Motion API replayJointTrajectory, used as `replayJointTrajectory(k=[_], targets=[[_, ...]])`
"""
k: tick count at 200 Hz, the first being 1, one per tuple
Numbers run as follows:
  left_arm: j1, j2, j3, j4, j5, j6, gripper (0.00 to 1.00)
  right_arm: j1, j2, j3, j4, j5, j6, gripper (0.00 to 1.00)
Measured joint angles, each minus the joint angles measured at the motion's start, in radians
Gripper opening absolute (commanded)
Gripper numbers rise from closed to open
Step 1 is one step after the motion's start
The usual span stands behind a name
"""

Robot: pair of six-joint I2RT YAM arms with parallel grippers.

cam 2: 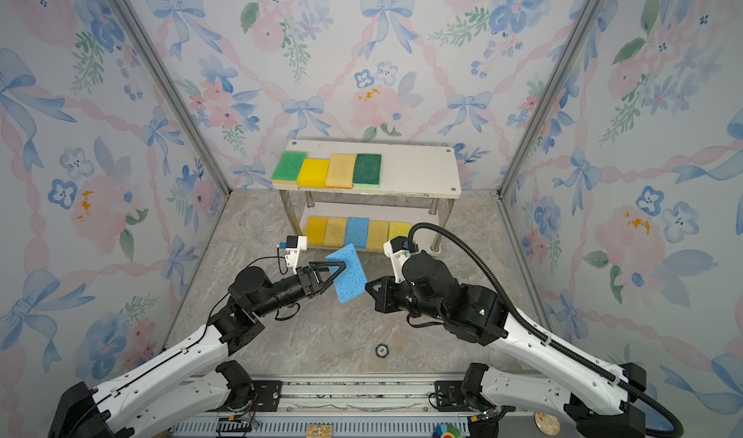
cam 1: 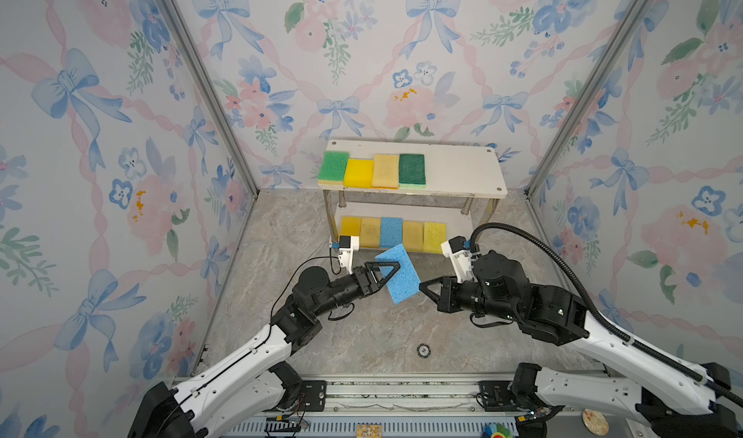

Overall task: Place and organize the cleaning sponges onto the shelf
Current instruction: 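Open the left gripper to release the blue sponge to the right gripper, then raise the blue sponge with the right gripper onto the top shelf beside the green sponge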

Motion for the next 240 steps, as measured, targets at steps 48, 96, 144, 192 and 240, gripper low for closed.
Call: replayJointTrajectory(k=[48, 96, 144, 192, 240], targets=[[0.055, -0.062, 0.001, -0.068, 0.017, 0.02, 0.98, -0.02, -0.03, 0.065, -0.061, 0.023, -0.035, 0.0], [0.112, -0.141, 0.022, -0.277, 0.016, 0.13, 0.98, -0.088, -0.021, 0.277, -0.152, 0.034, -0.124, 0.0], [0.183, -0.173, 0.022, -0.424, 0.009, 0.223, 0.98, -0.203, 0.018, 0.519, -0.206, 0.039, -0.251, 0.0], [0.244, -0.122, 0.046, -0.521, 0.01, 0.305, 0.98, -0.404, 0.081, 0.655, -0.214, 0.062, -0.306, 0.0], [0.254, -0.122, 0.052, -0.538, 0.013, 0.33, 0.98, -0.539, 0.207, 0.698, -0.204, 0.085, -0.313, 0.0]])
